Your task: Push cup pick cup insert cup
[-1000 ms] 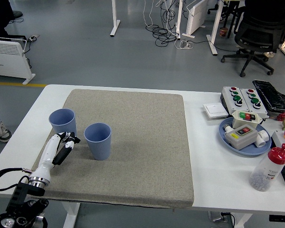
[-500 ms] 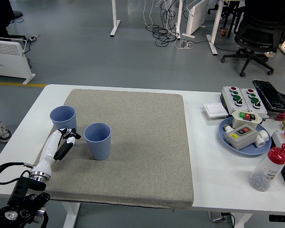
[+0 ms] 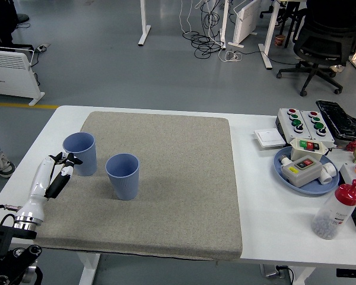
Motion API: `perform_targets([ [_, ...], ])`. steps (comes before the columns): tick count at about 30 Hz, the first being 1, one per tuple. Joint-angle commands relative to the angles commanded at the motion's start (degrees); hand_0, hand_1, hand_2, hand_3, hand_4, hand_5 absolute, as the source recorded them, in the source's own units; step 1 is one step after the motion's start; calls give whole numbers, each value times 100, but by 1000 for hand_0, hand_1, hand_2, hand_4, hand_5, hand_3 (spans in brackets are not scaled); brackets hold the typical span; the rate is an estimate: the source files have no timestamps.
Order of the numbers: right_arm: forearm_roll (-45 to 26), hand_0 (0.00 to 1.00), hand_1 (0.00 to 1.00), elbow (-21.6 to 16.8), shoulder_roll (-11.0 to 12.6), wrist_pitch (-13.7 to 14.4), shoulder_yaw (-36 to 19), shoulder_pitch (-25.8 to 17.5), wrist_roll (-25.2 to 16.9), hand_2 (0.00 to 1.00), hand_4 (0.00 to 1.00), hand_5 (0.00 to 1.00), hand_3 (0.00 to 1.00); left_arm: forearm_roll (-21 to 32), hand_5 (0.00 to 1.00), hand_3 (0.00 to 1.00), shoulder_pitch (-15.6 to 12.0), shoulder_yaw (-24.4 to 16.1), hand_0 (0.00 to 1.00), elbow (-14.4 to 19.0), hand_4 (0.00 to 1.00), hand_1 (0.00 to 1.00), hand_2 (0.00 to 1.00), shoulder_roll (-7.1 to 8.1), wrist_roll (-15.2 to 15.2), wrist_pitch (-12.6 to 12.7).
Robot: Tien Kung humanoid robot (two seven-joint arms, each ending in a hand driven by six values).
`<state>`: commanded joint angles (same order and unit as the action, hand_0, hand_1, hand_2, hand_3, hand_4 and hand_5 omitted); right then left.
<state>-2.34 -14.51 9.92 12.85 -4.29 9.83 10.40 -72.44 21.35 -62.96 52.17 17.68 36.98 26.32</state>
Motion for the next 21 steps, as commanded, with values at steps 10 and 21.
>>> perform_targets([
  [10,47,707,646,-6,15,3,-37,-32,39,658,99,464,576,-2109,728,905,743,-257,893,1815,916,886,953,707,-1538,-1387],
  [21,3,707,646,-12,30,27,-29,-102,37,658,100,465,576,-3598,579,998,2174,1380,940,1729,966,963,998,1085,-3951,-3977],
])
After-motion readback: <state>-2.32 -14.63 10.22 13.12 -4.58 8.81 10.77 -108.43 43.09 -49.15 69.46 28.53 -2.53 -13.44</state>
